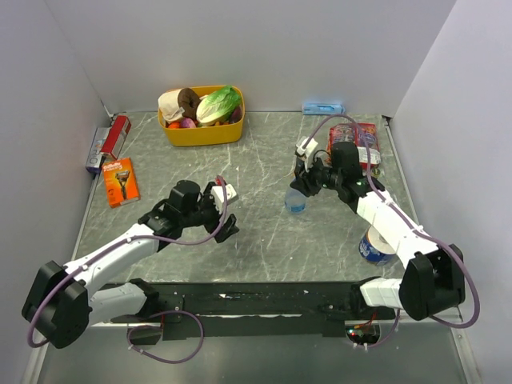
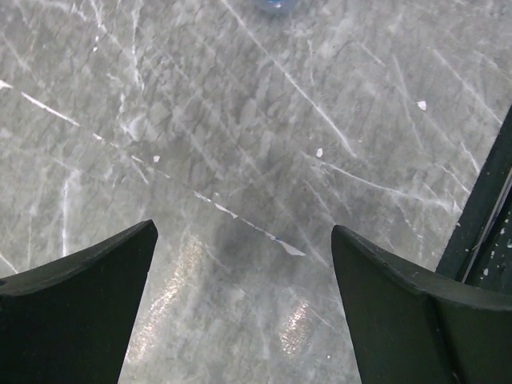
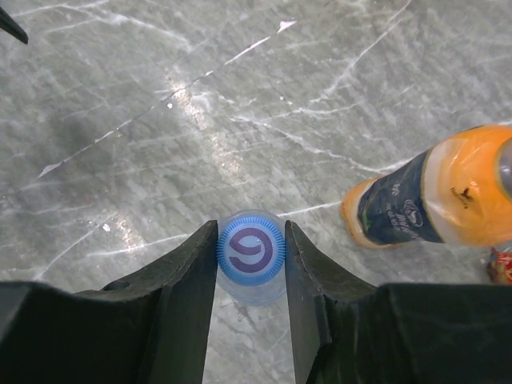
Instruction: Screw on the bottle caps
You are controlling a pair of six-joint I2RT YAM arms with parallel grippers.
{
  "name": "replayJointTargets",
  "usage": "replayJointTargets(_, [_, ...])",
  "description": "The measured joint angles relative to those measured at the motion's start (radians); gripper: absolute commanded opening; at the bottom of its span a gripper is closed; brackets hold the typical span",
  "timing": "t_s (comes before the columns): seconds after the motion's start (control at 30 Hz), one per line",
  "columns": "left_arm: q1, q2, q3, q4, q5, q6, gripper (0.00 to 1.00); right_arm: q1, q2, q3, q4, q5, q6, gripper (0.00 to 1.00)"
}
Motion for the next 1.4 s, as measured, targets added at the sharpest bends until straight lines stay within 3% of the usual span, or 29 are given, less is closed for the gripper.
replayJointTargets(0.1, [0.014,0.014,0.005,-0.001,0.003,-0.002,0.96,0.000,0.019,0.000,0.014,0.000,0.005,0.15])
replayJointTargets(0.2, [0.021,0.025,0.013,-0.001,0.005,-0.002,0.96,-0.001,0.037,-0.001,0.026,0.000,0.009,0.24])
replayJointTargets(0.23, [0.023,0.028,0.015,-0.001,0.006,-0.002,0.96,-0.001,0.042,-0.002,0.029,0.000,0.013,0.33])
replayJointTargets(0.67, [0.035,0.061,0.039,0.000,0.021,-0.002,0.96,-0.002,0.069,-0.011,0.054,0.019,0.031,0.53])
replayJointTargets(0.7, [0.035,0.064,0.039,0.000,0.023,-0.002,0.96,-0.002,0.071,-0.011,0.054,0.021,0.031,0.65])
replayJointTargets(0.73, [0.035,0.066,0.039,0.000,0.024,-0.002,0.96,-0.002,0.074,-0.011,0.055,0.024,0.031,0.72])
replayJointTargets(0.97, [0.035,0.077,0.047,-0.001,0.029,-0.001,0.96,-0.002,0.086,-0.011,0.055,0.037,0.035,0.79])
replayJointTargets(1.07, [0.036,0.079,0.051,0.000,0.031,0.002,0.96,-0.002,0.087,-0.011,0.054,0.038,0.038,0.99])
replayJointTargets(1.4, [0.049,0.091,0.069,-0.002,0.045,0.014,0.96,-0.002,0.063,0.045,0.001,0.014,0.039,1.00])
